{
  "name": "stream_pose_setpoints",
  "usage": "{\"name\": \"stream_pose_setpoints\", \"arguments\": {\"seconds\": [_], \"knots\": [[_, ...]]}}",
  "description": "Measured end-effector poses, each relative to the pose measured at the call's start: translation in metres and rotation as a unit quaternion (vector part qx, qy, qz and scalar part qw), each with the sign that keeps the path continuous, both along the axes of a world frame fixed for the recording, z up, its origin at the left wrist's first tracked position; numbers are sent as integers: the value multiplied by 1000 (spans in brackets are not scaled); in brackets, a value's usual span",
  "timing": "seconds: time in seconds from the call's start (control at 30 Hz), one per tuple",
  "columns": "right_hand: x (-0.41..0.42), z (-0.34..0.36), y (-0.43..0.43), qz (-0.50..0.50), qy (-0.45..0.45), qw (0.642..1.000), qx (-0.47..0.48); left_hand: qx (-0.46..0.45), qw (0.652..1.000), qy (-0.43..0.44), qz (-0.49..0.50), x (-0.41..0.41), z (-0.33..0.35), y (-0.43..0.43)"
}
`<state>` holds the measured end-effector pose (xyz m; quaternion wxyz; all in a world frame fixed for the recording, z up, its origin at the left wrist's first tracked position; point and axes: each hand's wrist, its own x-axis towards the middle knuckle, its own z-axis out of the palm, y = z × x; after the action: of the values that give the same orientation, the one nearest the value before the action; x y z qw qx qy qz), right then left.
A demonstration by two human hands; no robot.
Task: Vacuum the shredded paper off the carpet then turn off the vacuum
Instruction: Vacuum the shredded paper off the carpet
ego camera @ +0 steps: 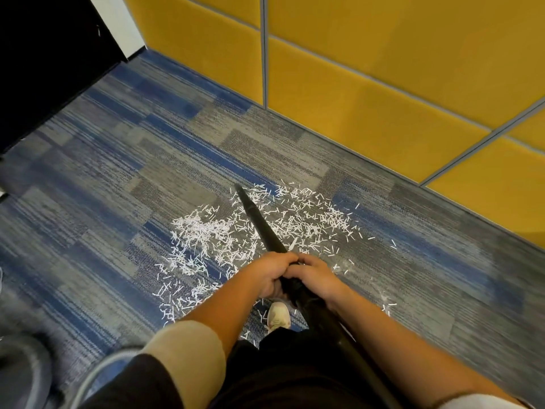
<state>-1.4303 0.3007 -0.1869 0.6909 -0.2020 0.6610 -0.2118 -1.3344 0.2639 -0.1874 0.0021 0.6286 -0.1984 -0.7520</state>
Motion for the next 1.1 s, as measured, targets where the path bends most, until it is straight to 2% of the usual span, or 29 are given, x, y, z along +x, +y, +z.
{"name": "stream_pose_setpoints", "arguments": {"seconds": [0.43,0.9,1.1], "knots": [[-18,16,15,-75,-15,997,-13,-1,1000,5,-30,-28,-5,7],[13,16,12,35,-18,999,-16,-17,1000,-21,-5,13,-4,18],[7,18,17,11,-14,1000,-11,-10,1000,-14,-13,5,-1,18]]}}
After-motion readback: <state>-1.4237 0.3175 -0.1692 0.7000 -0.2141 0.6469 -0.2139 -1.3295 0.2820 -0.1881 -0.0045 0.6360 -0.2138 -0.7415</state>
